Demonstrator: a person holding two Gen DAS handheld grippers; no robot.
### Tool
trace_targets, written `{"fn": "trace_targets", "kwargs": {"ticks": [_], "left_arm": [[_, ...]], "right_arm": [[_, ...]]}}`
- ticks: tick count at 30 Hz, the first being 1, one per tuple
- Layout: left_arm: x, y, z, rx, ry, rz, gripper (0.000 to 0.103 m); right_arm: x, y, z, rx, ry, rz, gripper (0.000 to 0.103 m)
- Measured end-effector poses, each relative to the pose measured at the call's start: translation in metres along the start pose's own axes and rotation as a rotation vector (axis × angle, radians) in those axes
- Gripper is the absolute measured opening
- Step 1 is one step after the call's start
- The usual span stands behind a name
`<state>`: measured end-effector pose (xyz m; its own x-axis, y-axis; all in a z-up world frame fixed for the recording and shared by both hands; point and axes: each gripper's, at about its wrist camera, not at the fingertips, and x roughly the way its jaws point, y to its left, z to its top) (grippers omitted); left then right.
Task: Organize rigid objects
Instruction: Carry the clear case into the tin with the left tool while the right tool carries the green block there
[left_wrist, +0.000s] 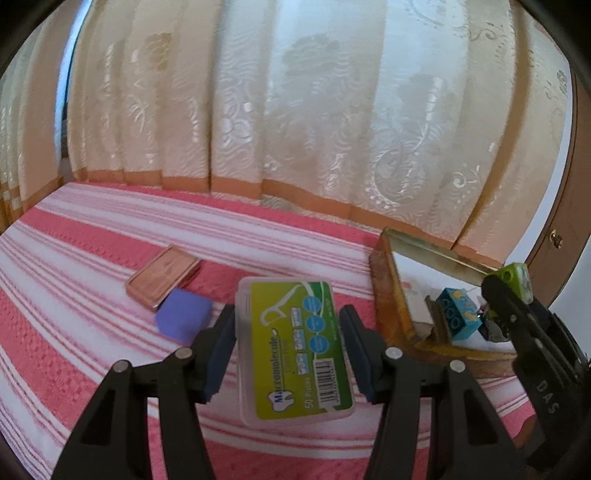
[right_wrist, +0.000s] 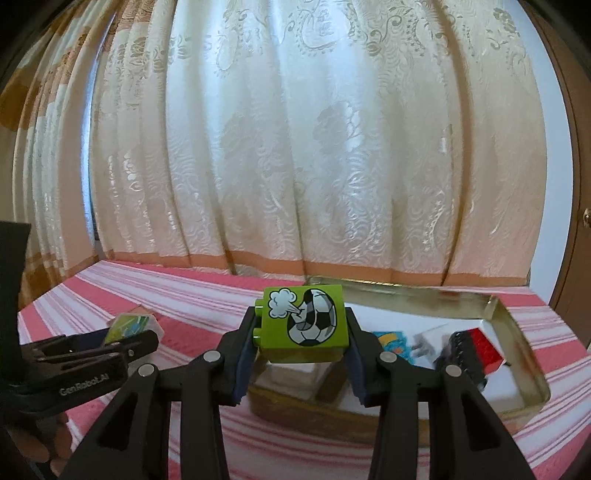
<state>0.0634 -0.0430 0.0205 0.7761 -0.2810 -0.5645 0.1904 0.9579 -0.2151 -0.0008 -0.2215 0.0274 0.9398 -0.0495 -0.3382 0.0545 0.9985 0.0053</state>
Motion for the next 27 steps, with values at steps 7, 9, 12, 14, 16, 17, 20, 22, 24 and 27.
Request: {"fn": "trace_targets", "kwargs": {"ticks": [7, 9, 12, 14, 16, 17, 20, 22, 24, 27], "left_arm": [[0.007, -0.033, 0.008, 0.048, -0.019, -0.023, 0.056], [0.01, -0.041, 0.011, 0.057, -0.022, -0.032, 0.056], [0.013, -0.052, 0.016, 0.068, -0.025, -0.046, 0.056], [0.015, -0.059, 0.02, 0.07, -0.03, -0.058, 0.056], [0.017, -0.066, 0.024, 0.071, -0.039, -0.073, 0.056], [0.019, -0.07, 0.026, 0.074, -0.043, -0.078, 0.056], [0.025, -0.083, 0.031, 0.084, -0.046, -0.096, 0.056], [0.03, -0.093, 0.033, 0.09, -0.046, -0.109, 0.056], [0.036, -0.105, 0.036, 0.109, -0.047, -0.122, 0.056], [0.047, -0.122, 0.036, 0.139, -0.035, -0.132, 0.056]], "right_arm": [[0.008, -0.03, 0.006, 0.039, -0.014, -0.037, 0.045], [0.01, -0.038, 0.009, 0.055, -0.015, -0.041, 0.045], [0.013, -0.046, 0.011, 0.058, -0.017, -0.053, 0.045], [0.013, -0.053, 0.013, 0.063, -0.022, -0.063, 0.045], [0.013, -0.062, 0.016, 0.074, -0.033, -0.079, 0.045], [0.013, -0.069, 0.018, 0.087, -0.038, -0.09, 0.045], [0.017, -0.085, 0.019, 0.126, -0.032, -0.124, 0.045], [0.022, -0.092, 0.02, 0.13, -0.022, -0.138, 0.045], [0.024, -0.098, 0.021, 0.127, -0.018, -0.15, 0.045], [0.028, -0.11, 0.022, 0.159, -0.005, -0.158, 0.045]]}}
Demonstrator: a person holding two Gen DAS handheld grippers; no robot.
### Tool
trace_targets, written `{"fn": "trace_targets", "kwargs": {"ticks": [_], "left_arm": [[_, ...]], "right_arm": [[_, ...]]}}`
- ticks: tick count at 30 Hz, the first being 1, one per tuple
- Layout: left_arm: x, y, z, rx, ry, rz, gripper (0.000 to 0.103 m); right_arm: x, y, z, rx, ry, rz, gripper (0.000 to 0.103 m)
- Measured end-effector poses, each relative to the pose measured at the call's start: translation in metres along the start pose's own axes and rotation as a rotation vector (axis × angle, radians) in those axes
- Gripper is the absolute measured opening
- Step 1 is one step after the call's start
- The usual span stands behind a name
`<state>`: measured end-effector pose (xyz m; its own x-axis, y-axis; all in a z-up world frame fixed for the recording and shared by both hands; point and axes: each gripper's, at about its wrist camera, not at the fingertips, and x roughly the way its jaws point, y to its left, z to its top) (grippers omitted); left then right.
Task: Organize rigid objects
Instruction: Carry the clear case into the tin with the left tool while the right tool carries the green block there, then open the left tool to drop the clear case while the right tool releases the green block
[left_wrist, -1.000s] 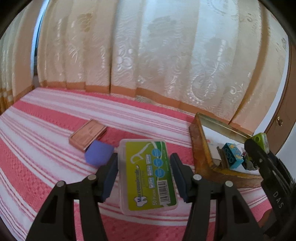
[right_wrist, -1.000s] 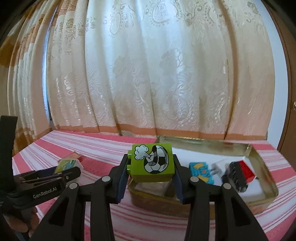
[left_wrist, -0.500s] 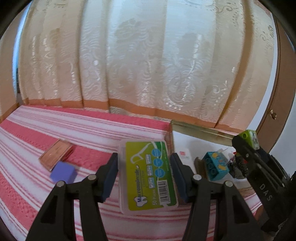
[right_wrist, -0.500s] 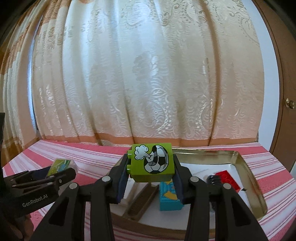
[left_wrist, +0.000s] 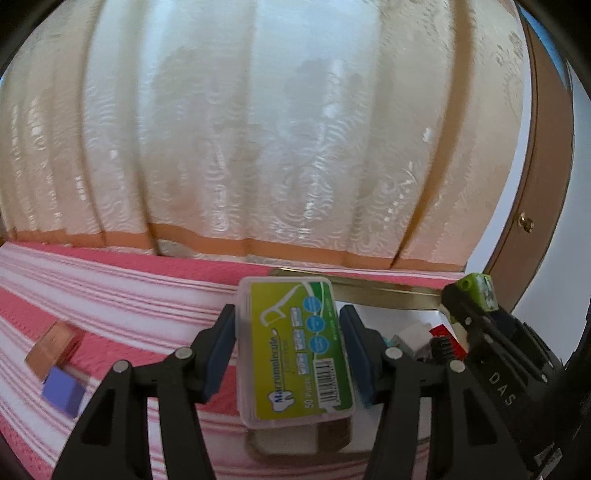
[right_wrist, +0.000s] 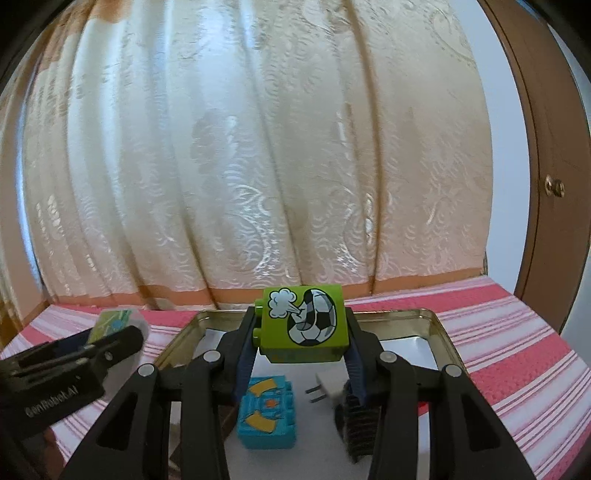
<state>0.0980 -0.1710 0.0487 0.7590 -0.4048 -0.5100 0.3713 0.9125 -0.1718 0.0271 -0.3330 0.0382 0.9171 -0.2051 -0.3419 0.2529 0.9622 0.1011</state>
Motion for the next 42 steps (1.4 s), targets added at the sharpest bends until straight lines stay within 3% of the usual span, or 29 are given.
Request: {"fn": "trace_targets", "kwargs": {"ticks": [9, 14, 26, 37, 39, 42], "left_arm": [[0.048, -0.032, 0.005, 0.028, 0.094, 0.019, 0.056], [0.067, -0.042, 0.002, 0.035, 0.151, 0.024, 0.056], [0.08, -0.037, -0.01, 0.055, 0.192, 0.071, 0.056], [0.081, -0.034, -0.01, 0.05, 0.201, 0.088, 0.057], [0.081, -0.034, -0.01, 0.051, 0.201, 0.09, 0.061], [0.077, -0.031, -0.008, 0.046, 0.187, 0.134, 0.083]], "right_arm": [[0.022, -0.029, 0.001, 0.042, 0.089, -0.099, 0.046], [0.029, -0.029, -0.003, 0.042, 0.141, -0.086, 0.046], [0.046, -0.031, -0.011, 0.069, 0.219, -0.068, 0.046], [0.045, -0.033, -0.009, 0.102, 0.211, -0.029, 0.046], [0.045, -0.035, -0.009, 0.117, 0.212, -0.021, 0.053], [0.044, -0.039, -0.009, 0.146, 0.207, -0.037, 0.061]]}}
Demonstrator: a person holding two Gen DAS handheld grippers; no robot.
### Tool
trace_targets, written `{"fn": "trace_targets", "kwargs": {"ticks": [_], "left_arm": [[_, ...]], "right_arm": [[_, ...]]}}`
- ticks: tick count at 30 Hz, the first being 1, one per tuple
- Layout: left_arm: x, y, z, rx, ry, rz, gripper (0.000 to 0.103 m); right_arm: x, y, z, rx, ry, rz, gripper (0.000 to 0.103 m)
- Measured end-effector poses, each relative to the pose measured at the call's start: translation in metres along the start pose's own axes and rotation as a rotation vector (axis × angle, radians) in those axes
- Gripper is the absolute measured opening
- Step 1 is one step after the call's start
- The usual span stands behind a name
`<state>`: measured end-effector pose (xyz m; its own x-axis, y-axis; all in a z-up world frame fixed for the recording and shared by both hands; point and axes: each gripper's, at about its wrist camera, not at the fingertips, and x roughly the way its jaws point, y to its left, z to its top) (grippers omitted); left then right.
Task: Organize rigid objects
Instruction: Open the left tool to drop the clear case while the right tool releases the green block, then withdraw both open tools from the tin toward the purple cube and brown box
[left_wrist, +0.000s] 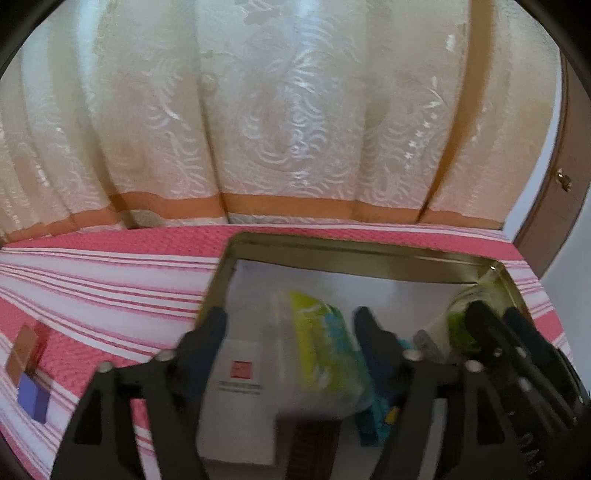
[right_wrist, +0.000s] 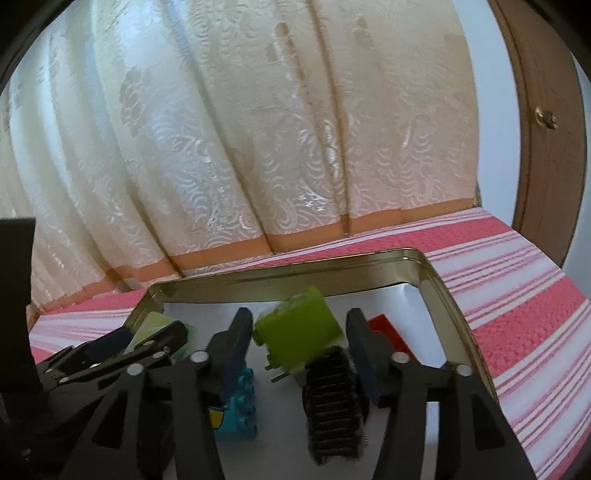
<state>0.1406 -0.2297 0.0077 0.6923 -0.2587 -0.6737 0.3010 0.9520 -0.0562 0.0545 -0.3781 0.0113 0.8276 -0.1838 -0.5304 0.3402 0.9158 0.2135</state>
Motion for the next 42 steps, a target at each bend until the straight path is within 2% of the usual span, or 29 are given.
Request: {"fn": "trace_targets", "kwargs": {"ticks": [2, 5, 9, 12, 16, 19, 22, 25, 31, 38, 42], "left_arm": [[-0.005, 0.005, 0.001, -0.029, -0.009, -0.035, 0.09], [-0.017, 0.013, 0.002, -0.086, -0.06, -0.035, 0.103], [-0.035, 0.026, -0.002, -0.153, -0.132, -0.095, 0.103], [-0.042, 0.032, -0.007, -0.175, -0.142, -0.083, 0.103], [-0.053, 0.044, -0.017, -0.135, -0.147, -0.083, 0.103], [-0.061, 0.055, -0.027, -0.103, -0.179, -0.009, 0.103], [-0.069, 0.066, -0.039, -0.058, -0.226, 0.112, 0.103], [-0.073, 0.077, -0.049, -0.028, -0.256, 0.181, 0.103], [-0.077, 0.093, -0.057, -0.044, -0.272, 0.18, 0.103], [-0.083, 0.095, -0.061, -0.034, -0.272, 0.162, 0.103], [-0.088, 0.092, -0.066, -0.013, -0.275, 0.156, 0.103]], "right_arm": [[-0.005, -0.007, 0.003, 0.048, -0.017, 0.015, 0.068], [-0.016, -0.014, 0.006, 0.099, -0.071, 0.023, 0.083], [-0.027, -0.015, 0.008, 0.113, -0.132, 0.027, 0.091], [-0.031, -0.011, 0.007, 0.103, -0.142, 0.057, 0.092], [-0.039, -0.003, 0.005, 0.073, -0.177, 0.053, 0.092], [-0.05, -0.001, 0.004, 0.061, -0.234, 0.046, 0.091], [-0.057, 0.003, 0.001, 0.04, -0.268, 0.029, 0.091], [-0.063, 0.01, -0.005, 0.028, -0.305, 0.027, 0.091], [-0.079, 0.016, -0.02, 0.031, -0.416, -0.003, 0.091], [-0.081, 0.028, -0.029, -0.015, -0.408, -0.061, 0.091], [-0.093, 0.024, -0.036, 0.02, -0.432, -0.082, 0.091]]}}
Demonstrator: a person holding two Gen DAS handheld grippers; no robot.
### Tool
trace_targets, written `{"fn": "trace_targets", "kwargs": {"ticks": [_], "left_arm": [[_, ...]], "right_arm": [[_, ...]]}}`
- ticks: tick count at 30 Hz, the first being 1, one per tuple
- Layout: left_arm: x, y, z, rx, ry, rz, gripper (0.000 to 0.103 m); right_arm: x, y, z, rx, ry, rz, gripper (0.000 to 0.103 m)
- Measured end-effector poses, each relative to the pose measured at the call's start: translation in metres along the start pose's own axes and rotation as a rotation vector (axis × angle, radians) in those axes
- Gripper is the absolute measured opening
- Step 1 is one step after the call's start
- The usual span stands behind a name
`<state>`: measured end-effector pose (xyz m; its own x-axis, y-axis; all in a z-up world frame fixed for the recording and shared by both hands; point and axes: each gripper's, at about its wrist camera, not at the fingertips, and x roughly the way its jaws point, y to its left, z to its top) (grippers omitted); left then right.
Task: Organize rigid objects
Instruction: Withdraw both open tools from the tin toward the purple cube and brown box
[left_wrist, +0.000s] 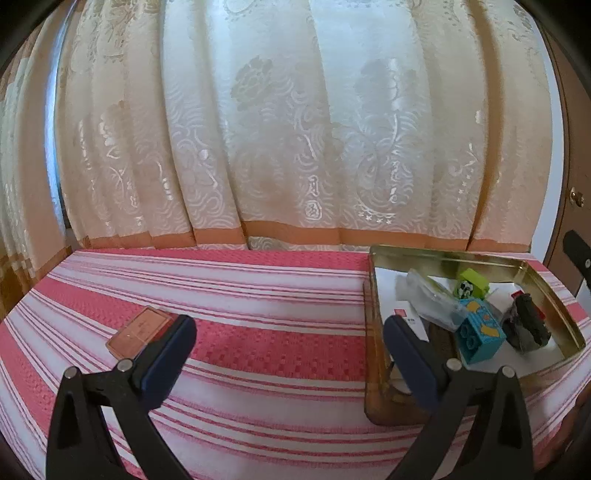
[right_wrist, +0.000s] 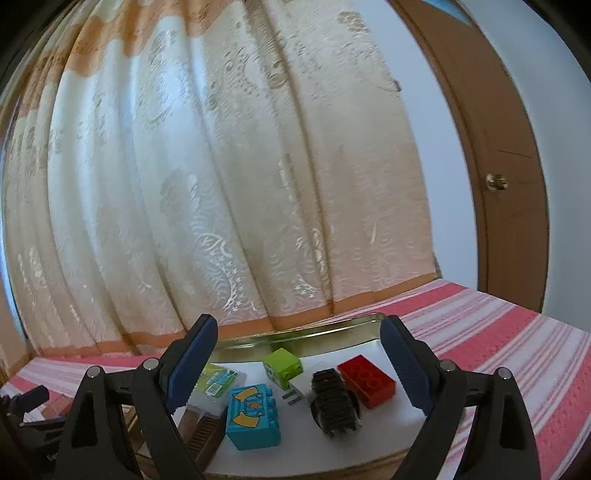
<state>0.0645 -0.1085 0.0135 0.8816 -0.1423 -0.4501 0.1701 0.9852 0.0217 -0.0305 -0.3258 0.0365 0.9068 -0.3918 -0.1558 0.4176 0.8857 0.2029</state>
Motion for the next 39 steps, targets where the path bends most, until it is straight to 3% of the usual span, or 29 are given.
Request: {"fn": "trace_targets", "kwargs": {"ticks": [5, 21, 39], "left_arm": [[-0.005, 0.003, -0.003, 0.006, 0.004, -0.023, 0.103], [-0.01, 0.033, -0.008, -0.002, 0.016, -0.028, 0.103], [0.0, 0.11, -0.006, -0.045, 0.037, 0.055, 0.103]], "right_arm": [[-0.012, -0.004, -0.003, 0.037, 0.006, -0.023, 0.091], [-0.043, 0.036, -0.02, 0.009, 0.052, 0.039, 0.091], [-0.039, 0.137, -0.041, -0.051, 0.132, 0.176, 0.092]]}}
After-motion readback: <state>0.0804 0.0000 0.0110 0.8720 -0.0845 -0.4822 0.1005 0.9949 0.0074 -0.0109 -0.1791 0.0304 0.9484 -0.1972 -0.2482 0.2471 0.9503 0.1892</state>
